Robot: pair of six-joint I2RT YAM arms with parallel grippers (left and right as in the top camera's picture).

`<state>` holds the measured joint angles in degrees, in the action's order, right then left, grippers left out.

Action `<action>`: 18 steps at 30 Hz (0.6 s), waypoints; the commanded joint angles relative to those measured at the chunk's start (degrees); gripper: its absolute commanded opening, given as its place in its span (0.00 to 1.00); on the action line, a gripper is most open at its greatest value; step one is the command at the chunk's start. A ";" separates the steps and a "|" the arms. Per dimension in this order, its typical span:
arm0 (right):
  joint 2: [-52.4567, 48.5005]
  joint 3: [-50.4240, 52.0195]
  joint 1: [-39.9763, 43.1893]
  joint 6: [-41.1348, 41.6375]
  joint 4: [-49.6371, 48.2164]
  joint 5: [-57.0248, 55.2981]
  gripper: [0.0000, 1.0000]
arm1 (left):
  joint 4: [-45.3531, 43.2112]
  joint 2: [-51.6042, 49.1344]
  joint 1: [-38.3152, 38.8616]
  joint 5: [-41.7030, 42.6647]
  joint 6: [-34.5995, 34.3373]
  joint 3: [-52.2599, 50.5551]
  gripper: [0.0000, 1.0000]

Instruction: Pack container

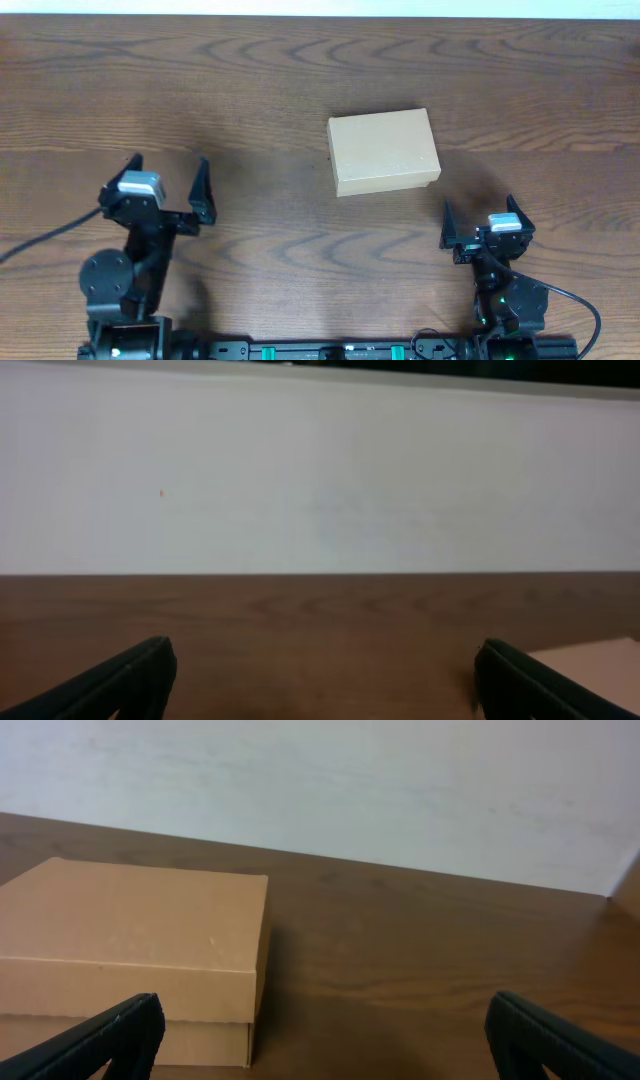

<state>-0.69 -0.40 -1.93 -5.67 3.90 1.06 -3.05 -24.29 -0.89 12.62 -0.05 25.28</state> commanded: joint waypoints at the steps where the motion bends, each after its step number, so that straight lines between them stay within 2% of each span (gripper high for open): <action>1: 0.31 0.09 0.46 -0.81 0.33 -0.37 0.99 | -1.75 6.12 0.39 -1.22 -0.37 -5.73 0.95; 6: 0.31 0.09 0.46 -0.83 0.33 -0.37 0.99 | -1.46 13.35 0.37 -1.20 -0.37 -10.95 0.95; 18: 0.31 0.09 0.46 -0.83 0.33 -0.37 0.99 | -1.75 20.76 0.39 -1.20 -0.44 -17.79 0.95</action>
<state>-0.69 -0.40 -1.93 -5.69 3.90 1.06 -4.38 -6.44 -0.62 11.66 -0.19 9.30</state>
